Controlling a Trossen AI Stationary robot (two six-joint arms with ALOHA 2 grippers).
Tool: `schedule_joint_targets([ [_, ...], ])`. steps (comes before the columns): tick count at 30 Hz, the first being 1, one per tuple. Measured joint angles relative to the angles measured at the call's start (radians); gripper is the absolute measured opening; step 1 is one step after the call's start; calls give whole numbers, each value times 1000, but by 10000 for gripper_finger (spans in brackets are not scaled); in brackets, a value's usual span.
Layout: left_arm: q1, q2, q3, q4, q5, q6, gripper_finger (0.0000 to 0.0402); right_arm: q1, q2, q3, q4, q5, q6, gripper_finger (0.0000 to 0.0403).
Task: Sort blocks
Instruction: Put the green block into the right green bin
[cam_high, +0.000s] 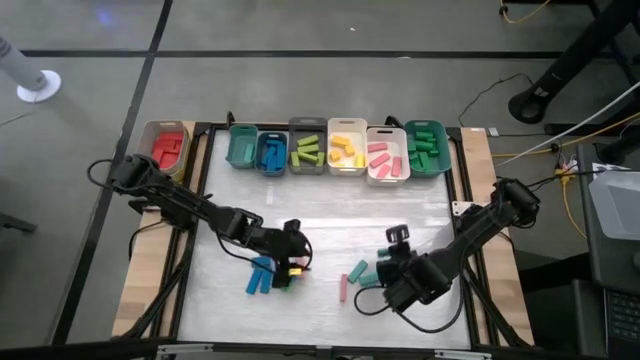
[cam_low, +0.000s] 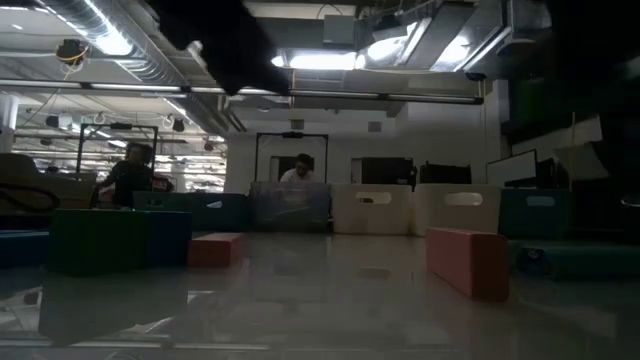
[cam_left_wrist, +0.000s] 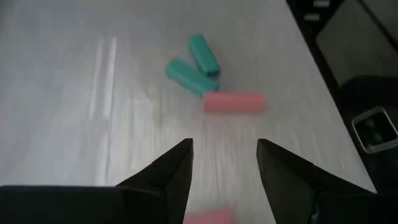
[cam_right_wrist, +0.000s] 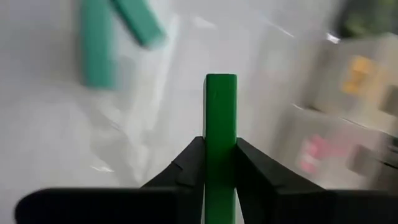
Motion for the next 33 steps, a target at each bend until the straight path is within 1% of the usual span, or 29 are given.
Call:
schedule_joint_targets([
  [4,7,59,0,142,-33,48,166,-41,-1,51,-184,123,1,69],
  [6,17,89,0,211,-37,58,166,-81,-17,50,-176,183,-34,63],
  [8,30,123,0,268,-38,70,166,-130,-43,48,-159,212,-93,62],
  [9,36,138,0,292,-38,75,166,-161,-55,48,-178,229,-111,62],
  [11,47,163,0,317,-40,78,166,-231,-75,42,-184,260,-115,65],
  [16,63,203,0,330,-40,75,166,-435,-169,2,-183,263,-177,69],
  [24,66,217,0,333,-39,75,166,-824,-312,-101,-184,254,-221,70],
  [28,66,217,0,333,-38,75,166,-1010,-341,-132,-170,205,-226,70],
  [33,66,217,0,332,-38,75,166,-1196,-343,-180,-47,122,-329,71],
])
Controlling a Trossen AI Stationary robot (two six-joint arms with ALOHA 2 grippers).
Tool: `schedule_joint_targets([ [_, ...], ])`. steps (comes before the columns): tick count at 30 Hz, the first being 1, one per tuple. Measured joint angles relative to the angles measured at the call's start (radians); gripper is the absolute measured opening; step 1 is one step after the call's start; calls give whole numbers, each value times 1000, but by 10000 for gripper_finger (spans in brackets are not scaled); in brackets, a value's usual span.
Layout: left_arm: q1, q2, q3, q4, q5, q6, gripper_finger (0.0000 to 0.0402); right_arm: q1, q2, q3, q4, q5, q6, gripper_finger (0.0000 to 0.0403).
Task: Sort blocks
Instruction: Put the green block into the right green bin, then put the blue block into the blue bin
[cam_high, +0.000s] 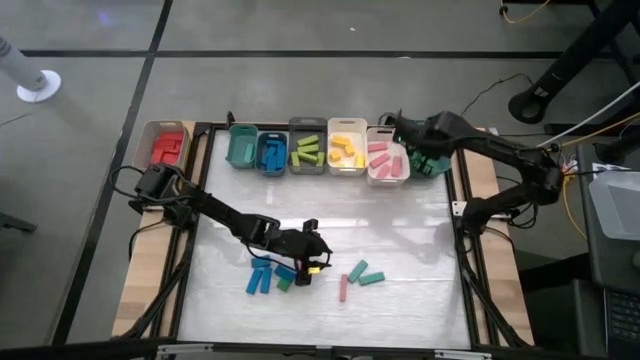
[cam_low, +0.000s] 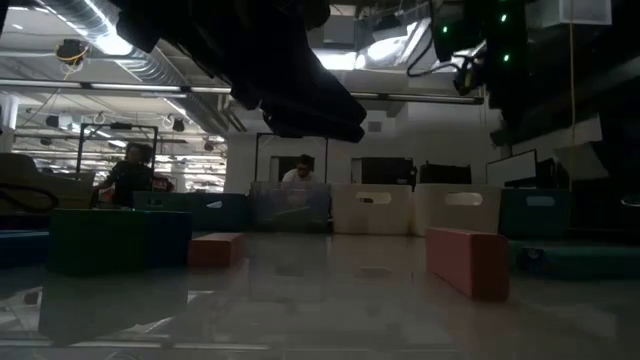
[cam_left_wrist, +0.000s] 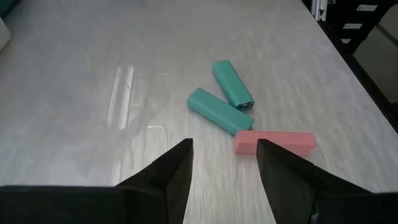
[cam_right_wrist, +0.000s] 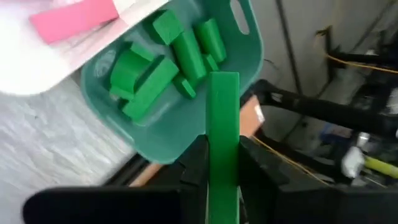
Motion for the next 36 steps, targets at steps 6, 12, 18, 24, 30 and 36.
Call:
schedule_joint_targets([
  [6,-1,0,0,-6,0,0,166,-150,0,-70,263,-77,-134,71],
  [12,-3,-1,0,-60,1,-19,166,-233,1,-131,448,-168,-152,71],
  [18,-7,-61,0,-274,17,-155,166,-277,1,-197,535,-184,-152,71],
  [24,-30,-181,1,-549,51,-292,166,-305,1,-251,559,-195,-151,84],
  [30,-89,-230,1,-718,73,-300,166,-310,1,-292,572,-196,-151,123],
  [36,-151,-204,1,-740,74,-168,166,-308,1,-299,578,-195,-151,159],
])
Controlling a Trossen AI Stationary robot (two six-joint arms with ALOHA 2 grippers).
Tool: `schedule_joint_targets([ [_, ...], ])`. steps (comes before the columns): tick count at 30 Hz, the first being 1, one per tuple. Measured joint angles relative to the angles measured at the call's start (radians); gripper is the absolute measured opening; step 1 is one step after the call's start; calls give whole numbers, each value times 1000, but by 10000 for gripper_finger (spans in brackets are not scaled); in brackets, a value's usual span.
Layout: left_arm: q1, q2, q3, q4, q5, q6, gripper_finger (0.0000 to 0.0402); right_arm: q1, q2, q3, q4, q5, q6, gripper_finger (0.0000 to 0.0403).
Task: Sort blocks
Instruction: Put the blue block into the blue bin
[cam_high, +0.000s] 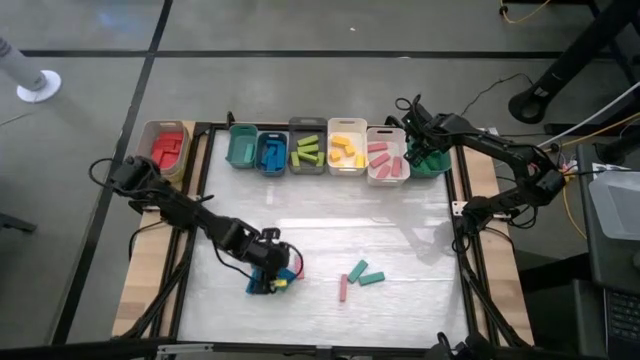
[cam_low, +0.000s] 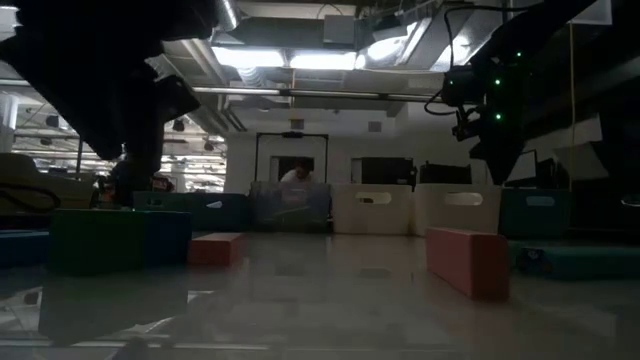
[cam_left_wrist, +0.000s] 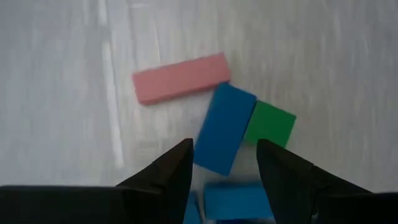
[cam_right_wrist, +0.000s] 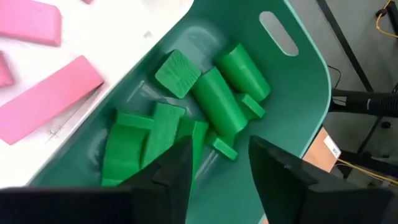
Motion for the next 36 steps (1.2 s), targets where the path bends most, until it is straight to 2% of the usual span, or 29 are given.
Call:
schedule_joint_targets([
  [11,-9,88,0,6,-24,141,166,0,0,0,-3,-52,8,170],
  [18,-9,153,0,9,-24,160,166,0,0,0,-3,-117,9,170],
  [21,-8,175,-1,25,-24,161,162,1,0,0,-3,-189,9,170],
  [26,4,180,-1,84,-24,167,115,7,0,0,-5,-397,8,170],
  [28,14,178,-1,89,-25,167,114,27,1,0,-5,-452,7,170],
  [33,51,170,-1,118,-25,161,114,136,1,0,5,-467,-2,170],
  [36,83,150,-1,136,-26,179,114,210,1,0,23,-407,-3,170],
])
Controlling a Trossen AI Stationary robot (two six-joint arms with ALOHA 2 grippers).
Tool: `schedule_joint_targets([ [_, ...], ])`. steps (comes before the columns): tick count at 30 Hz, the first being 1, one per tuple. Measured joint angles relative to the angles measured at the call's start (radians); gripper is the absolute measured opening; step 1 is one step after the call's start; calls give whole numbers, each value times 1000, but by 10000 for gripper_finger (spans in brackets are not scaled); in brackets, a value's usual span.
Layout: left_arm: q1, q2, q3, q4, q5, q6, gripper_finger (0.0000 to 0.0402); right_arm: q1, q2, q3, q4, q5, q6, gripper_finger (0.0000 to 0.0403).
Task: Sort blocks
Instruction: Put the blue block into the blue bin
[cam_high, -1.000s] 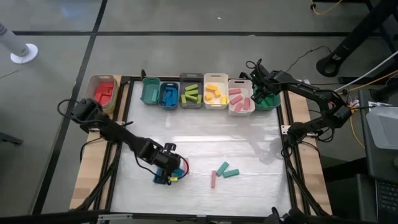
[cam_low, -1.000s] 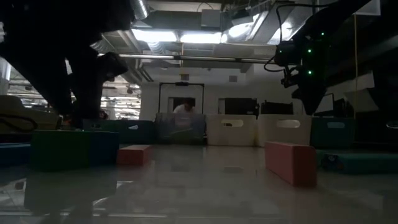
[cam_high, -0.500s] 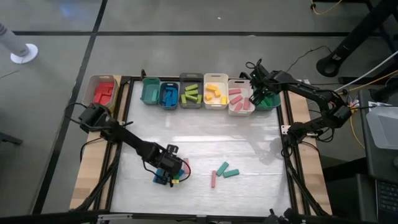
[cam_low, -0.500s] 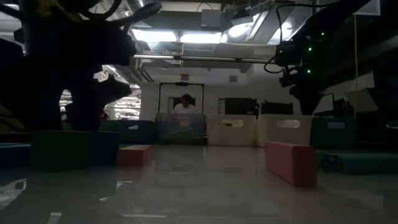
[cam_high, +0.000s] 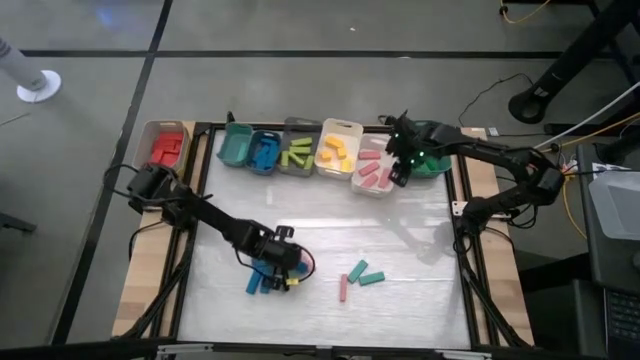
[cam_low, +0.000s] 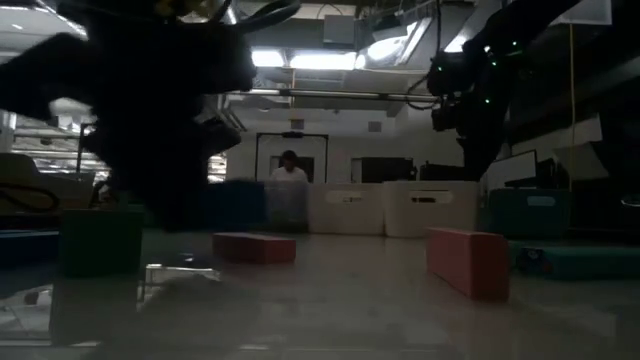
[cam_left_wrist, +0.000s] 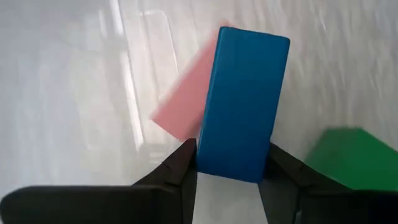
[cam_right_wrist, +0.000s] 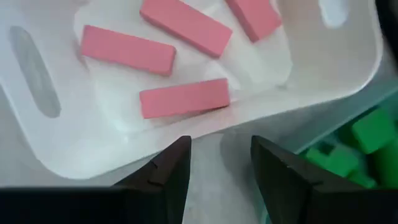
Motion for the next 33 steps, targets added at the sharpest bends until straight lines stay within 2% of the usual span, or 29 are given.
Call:
schedule_joint_targets([
  [6,74,-68,4,6,-38,34,114,95,0,0,20,338,31,170],
  [9,114,-107,4,0,-84,34,114,121,0,0,19,436,63,170],
  [16,202,-167,5,-4,-101,34,114,208,-9,0,20,434,74,170],
  [22,278,-168,6,-6,-109,36,114,349,-18,0,36,388,120,170],
  [29,395,-168,5,-5,-249,86,114,546,-18,0,123,386,145,170],
  [33,475,-168,6,-4,-329,93,114,618,-11,1,218,356,148,170],
])
